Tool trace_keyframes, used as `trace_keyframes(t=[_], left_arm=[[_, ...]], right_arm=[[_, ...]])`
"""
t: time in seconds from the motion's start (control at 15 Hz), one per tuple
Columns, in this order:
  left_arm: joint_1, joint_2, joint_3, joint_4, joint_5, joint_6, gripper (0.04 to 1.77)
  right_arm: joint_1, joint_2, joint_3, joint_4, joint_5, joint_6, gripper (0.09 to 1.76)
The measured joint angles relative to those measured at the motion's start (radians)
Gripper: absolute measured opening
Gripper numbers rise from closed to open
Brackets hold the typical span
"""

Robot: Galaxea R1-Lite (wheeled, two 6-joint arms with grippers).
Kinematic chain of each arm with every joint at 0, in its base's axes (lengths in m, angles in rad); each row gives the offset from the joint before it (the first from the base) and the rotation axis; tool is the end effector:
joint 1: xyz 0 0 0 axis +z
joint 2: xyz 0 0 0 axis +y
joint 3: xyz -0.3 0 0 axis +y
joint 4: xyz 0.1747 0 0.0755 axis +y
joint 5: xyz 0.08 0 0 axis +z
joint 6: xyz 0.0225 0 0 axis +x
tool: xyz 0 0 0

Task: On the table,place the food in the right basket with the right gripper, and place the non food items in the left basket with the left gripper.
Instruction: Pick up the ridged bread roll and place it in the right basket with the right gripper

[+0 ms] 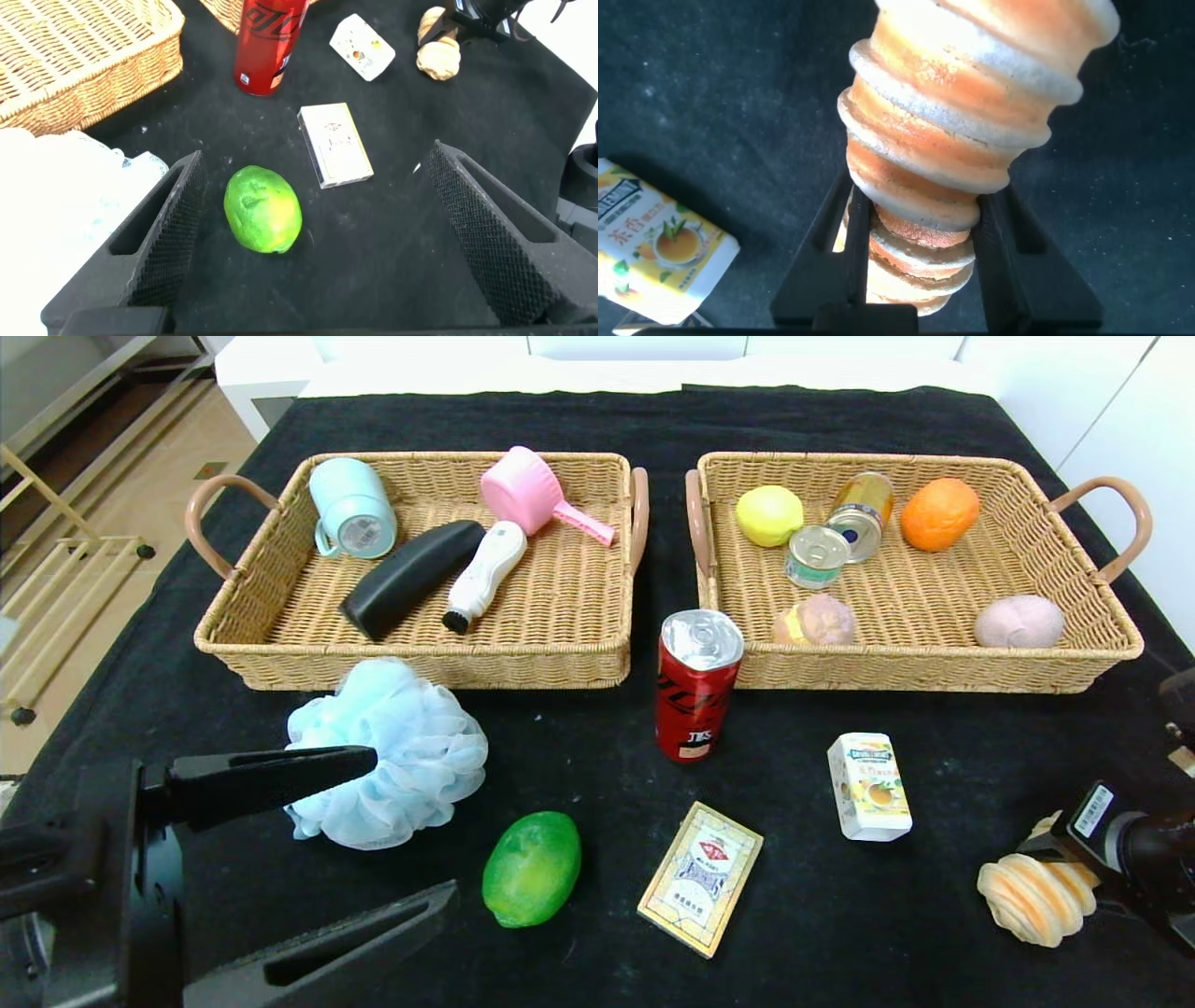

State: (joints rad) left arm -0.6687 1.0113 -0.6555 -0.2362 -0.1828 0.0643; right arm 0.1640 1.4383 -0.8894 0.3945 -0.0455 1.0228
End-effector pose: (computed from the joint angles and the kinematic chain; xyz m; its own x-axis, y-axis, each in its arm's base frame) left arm 0.1012 -0.0852 0.2520 0.6533 -0.7479 -0.1173 0.7557 0.6535 0.0422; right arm 0.2063 0.0331 0.1877 0.5860 0.0509 -0.8087 0.6105 0.6285 0.4819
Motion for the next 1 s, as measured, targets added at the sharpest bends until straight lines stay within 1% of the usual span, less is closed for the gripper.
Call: trace_keyframes(t=[0.13, 0.33, 0.6, 0.8, 1.0], left_arm=[[0.000, 0.001, 0.003, 0.000, 0.000, 0.003, 1.72], [0.000, 0.001, 0.005, 0.000, 0.000, 0.006, 1.72], [0.000, 0.001, 0.005, 0.000, 0.000, 0.006, 1.72], [0.000, 0.001, 0.005, 0.000, 0.000, 0.006, 1.72], [0.000, 0.000, 0.006, 0.000, -0.001, 0.007, 1.72]], right_arm=[[0.011, -0.034, -0.006, 0.021, 0.004, -0.004, 0.47], [0.026, -0.094, -0.040, 0.100, 0.001, -0.013, 0.46], [0.064, -0.135, -0.161, 0.209, -0.004, -0.065, 0.43], [0.109, -0.141, -0.271, 0.275, -0.007, -0.186, 0.41], [0.129, -0.120, -0.348, 0.277, -0.008, -0.316, 0.41]])
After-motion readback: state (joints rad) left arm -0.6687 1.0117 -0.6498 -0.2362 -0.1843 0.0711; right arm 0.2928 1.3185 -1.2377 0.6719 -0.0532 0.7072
